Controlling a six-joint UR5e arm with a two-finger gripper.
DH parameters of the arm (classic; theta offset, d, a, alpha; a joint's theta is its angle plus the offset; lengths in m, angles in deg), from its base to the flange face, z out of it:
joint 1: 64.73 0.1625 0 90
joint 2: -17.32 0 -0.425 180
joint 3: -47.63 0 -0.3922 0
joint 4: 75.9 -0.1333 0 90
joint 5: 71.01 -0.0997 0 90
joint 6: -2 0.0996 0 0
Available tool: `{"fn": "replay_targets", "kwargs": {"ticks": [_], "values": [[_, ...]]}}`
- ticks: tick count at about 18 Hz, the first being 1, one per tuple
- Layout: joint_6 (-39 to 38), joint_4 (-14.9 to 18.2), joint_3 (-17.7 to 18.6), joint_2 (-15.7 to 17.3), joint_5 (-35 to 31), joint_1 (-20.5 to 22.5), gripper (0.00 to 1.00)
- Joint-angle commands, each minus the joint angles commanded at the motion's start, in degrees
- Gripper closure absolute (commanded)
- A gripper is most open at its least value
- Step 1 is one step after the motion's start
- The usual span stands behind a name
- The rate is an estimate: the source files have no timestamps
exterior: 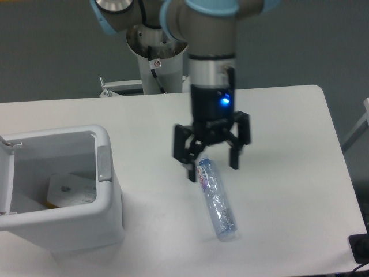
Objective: Place the trash in the trash can
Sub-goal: 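Move the open gripper over the clear plastic bottle, then lower the gripper and close it around the bottle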
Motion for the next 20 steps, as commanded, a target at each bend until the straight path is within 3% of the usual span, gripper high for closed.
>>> {"fn": "replay_targets", "kwargs": {"ticks": [2,4,6,10,20], "values": [[7.0,0.0,2.7,-0.8,0.0,1.1,0.00],[10.7,-0.3,3.8,-3.6,-0.1,1.6,0.00],[12.8,-0.4,2.8,-8.3,-1.5,1.6,0.00],[12.6,-0.6,1.3,-14.8,-2.6,1.1,0.00],[12.2,-0.8,1.1,-19.1,-4.0,-1.0,0.00]]}}
